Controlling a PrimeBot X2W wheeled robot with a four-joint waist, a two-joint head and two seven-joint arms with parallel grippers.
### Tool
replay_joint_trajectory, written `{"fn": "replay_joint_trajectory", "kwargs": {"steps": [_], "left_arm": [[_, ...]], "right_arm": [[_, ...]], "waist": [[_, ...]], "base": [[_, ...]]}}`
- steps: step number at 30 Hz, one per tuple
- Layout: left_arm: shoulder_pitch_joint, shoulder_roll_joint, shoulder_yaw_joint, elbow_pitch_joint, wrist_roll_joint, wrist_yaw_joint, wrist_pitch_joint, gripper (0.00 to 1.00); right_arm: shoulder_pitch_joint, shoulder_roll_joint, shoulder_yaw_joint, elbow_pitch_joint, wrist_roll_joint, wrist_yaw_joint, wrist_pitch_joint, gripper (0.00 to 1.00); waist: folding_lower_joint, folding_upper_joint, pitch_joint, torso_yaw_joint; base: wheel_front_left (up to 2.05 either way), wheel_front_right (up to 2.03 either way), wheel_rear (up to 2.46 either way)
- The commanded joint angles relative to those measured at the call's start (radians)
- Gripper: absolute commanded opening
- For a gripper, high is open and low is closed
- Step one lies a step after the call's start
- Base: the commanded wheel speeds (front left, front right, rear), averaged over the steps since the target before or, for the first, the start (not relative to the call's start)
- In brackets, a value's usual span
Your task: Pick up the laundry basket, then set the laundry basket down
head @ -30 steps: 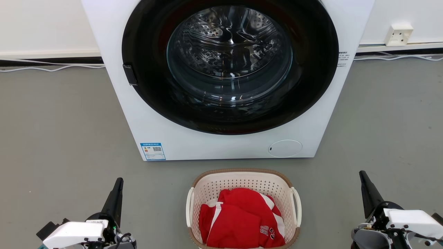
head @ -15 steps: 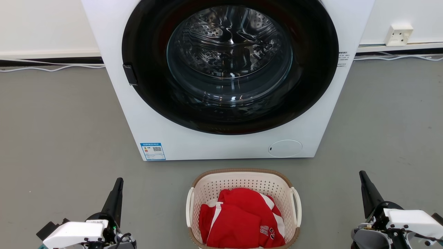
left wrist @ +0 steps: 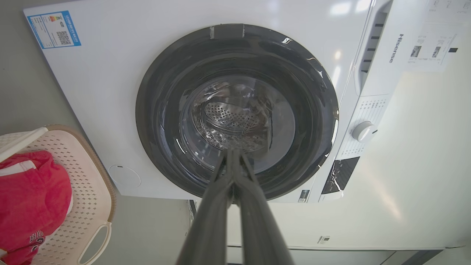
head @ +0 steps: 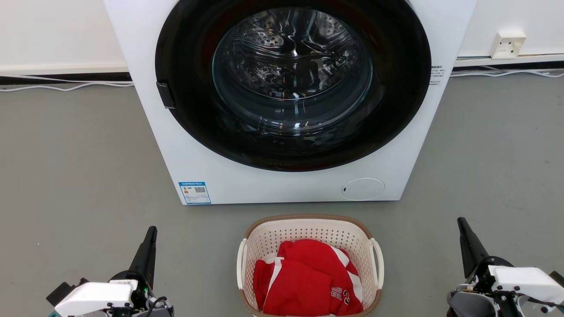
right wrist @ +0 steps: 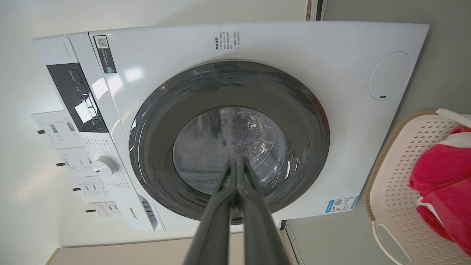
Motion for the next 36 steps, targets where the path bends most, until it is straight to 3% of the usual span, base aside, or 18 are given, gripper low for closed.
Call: {"fn": "replay_joint_trajectory", "kwargs": {"steps": [1, 36], "left_arm": [[-0.056, 0.01, 0.029, -0.022, 0.002, -0.007, 0.006, 0.0], [-0.056, 0.01, 0.029, -0.022, 0.002, -0.007, 0.006, 0.0]], "right_arm": [[-0.042, -0.004, 0.019, -0.026, 0.007, 0.007, 0.007, 0.0], [-0.042, -0.004, 0.019, -0.026, 0.007, 0.007, 0.007, 0.0]], "waist": [[0.0, -0.0001, 0.0, 0.0], [0.0, -0.0001, 0.0, 0.0]], "base": [[0.0, 0.0, 0.0], [0.0, 0.0, 0.0]]}}
